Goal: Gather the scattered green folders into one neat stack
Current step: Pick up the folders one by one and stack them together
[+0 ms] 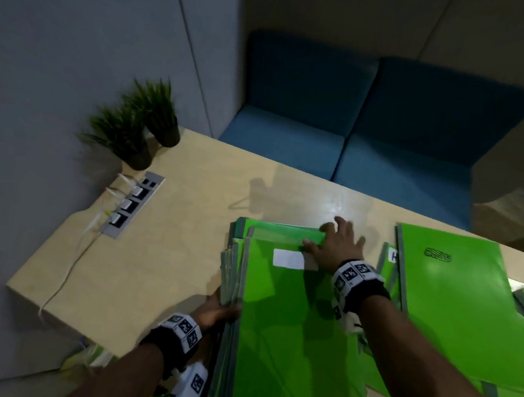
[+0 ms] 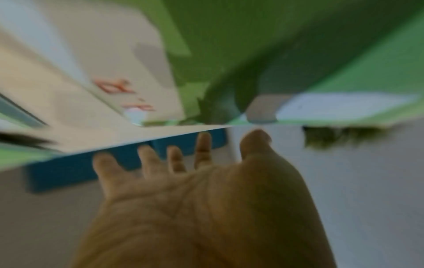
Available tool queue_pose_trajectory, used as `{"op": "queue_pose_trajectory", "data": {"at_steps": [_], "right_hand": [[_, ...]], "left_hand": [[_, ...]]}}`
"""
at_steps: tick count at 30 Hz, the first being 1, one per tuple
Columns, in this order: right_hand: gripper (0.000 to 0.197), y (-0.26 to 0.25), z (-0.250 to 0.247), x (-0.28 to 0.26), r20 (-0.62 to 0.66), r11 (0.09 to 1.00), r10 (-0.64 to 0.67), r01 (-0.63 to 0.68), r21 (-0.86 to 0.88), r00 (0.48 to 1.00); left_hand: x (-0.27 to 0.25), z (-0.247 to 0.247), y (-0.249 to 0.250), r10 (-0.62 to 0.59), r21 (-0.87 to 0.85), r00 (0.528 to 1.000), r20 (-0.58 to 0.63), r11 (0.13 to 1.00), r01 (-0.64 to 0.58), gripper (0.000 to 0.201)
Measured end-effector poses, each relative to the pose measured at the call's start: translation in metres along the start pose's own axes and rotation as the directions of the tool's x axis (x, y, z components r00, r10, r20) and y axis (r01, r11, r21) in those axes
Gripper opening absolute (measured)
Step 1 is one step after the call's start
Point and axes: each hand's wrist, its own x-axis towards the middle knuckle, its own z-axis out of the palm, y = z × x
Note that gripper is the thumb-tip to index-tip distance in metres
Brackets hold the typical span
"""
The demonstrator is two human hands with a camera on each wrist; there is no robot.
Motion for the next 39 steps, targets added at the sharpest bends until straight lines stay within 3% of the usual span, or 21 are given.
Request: {"op": "queue_pose_trajectory", "data": {"at_steps": [1,3,4,6,8,9,11,13,14,16,17,19,20,22,23,26,29,32,35,37,39], "right_hand": [[0.062,-0.017,0.0,0.002,-0.018,0.989,-0.144,0.143,-0.037,0.989],[0.065,-0.056,0.005,0.001,0.108,0.927,-0.369,0.374,-0.028,0.923],[0.068,-0.074,0.01,-0.002,0.189,0.914,-0.397,0.407,-0.012,0.898],[0.068,-0.098,0.02,-0.004,0.216,0.913,-0.402,0.408,0.02,0.89],[0.062,-0.111,0.029,-0.009,0.209,0.901,-0.433,0.43,0.064,0.877],[0.058,-0.114,0.034,-0.012,0.204,0.887,-0.461,0.457,0.068,0.864],[0.051,-0.115,0.042,-0.018,0.145,0.857,-0.512,0.515,0.016,0.847],[0.05,-0.116,0.045,-0.022,0.109,0.847,-0.524,0.531,-0.041,0.845],[0.052,-0.115,0.044,-0.021,0.128,0.849,-0.521,0.528,-0.027,0.844],[0.053,-0.106,0.039,-0.016,0.162,0.871,-0.489,0.469,0.145,0.857],[0.053,-0.097,0.034,-0.013,0.112,0.877,-0.445,0.406,0.259,0.889],[0.053,-0.064,0.024,-0.008,-0.156,0.898,-0.15,0.2,0.391,0.976],[0.054,-0.041,0.02,-0.011,-0.244,0.89,0.08,0.041,0.454,0.967],[0.059,0.004,0.016,-0.023,-0.124,0.762,0.43,-0.286,0.581,0.894],[0.063,0.023,0.02,-0.032,0.011,0.689,0.49,-0.395,0.608,0.872],[0.07,0.048,0.042,-0.079,0.257,0.68,0.441,-0.508,0.529,0.86],[0.076,0.039,0.063,-0.114,0.263,0.745,0.434,-0.508,0.433,0.861],[0.078,0.025,0.061,-0.113,0.283,0.744,0.466,-0.545,0.386,0.838],[0.062,0.029,0.053,-0.106,0.336,0.793,0.405,-0.509,0.335,0.851],[0.053,0.049,0.036,-0.107,0.277,0.834,0.315,-0.404,0.375,0.908],[0.045,0.087,0.019,-0.109,0.111,0.823,0.318,-0.332,0.461,0.942]], "left_hand": [[0.003,-0.001,-0.002,-0.029,-0.011,1.0,-0.001,1.0,0.029,0.16],[0.008,-0.003,-0.007,-0.082,0.025,0.997,0.01,0.996,0.082,0.153],[0.007,0.0,-0.003,-0.115,0.097,0.993,0.011,0.989,0.113,0.147],[0.01,0.002,0.0,-0.218,0.29,0.975,-0.049,0.931,0.223,0.126],[0.012,-0.002,-0.008,-0.221,0.248,0.949,-0.226,0.929,0.275,0.086],[0.017,-0.005,-0.018,-0.189,0.246,0.952,-0.242,0.937,0.249,0.083],[0.033,-0.012,-0.042,-0.192,0.252,0.976,-0.105,0.944,0.213,0.094],[0.057,-0.017,-0.083,-0.2,0.165,0.978,-0.066,0.964,0.208,0.112],[0.051,-0.016,-0.077,-0.209,0.112,0.977,-0.034,0.971,0.212,0.12],[0.032,-0.004,-0.034,-0.144,0.046,0.99,0.003,0.989,0.143,0.12],[0.029,-0.001,-0.027,-0.107,0.027,0.994,-0.003,0.994,0.107,0.119],[0.03,0.001,-0.03,-0.077,-0.022,0.997,-0.027,0.997,0.076,0.12],[0.031,0.001,-0.034,-0.071,-0.051,0.997,-0.035,0.996,0.069,0.118],[0.032,0.001,-0.038,-0.054,-0.06,0.998,-0.042,0.997,0.051,0.117],[0.032,-0.001,-0.037,-0.039,-0.049,0.998,-0.053,0.998,0.037,0.119],[0.026,0.001,-0.029,0.07,0.005,0.992,-0.101,0.998,-0.069,0.129],[0.032,-0.001,-0.036,-0.039,-0.061,0.993,-0.113,0.998,0.032,0.131],[0.036,-0.005,-0.043,-0.174,-0.209,0.978,-0.114,0.967,0.147,0.101],[0.043,-0.017,-0.056,-0.236,-0.246,0.969,-0.07,0.946,0.213,0.1],[0.05,-0.019,-0.063,-0.218,-0.212,0.973,-0.081,0.957,0.197,0.106],[0.03,-0.009,-0.036,-0.181,-0.201,0.978,-0.105,0.967,0.157,0.109]]}}
